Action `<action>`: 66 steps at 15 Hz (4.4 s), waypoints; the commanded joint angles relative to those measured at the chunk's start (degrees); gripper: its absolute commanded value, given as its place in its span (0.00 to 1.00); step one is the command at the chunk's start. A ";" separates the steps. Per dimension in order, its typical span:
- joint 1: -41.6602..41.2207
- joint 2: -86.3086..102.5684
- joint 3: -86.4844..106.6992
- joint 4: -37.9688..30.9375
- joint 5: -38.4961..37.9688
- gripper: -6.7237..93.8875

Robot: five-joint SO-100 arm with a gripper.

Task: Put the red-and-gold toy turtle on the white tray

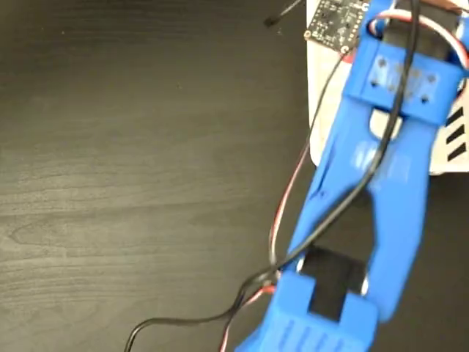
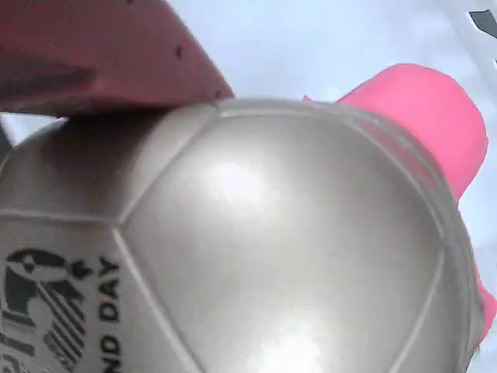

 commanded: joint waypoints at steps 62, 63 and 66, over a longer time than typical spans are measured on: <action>-30.59 123.40 116.46 -14.06 -2.20 0.07; -30.59 123.40 116.46 -14.06 -2.20 0.07; -30.59 123.40 116.46 -14.06 -2.20 0.07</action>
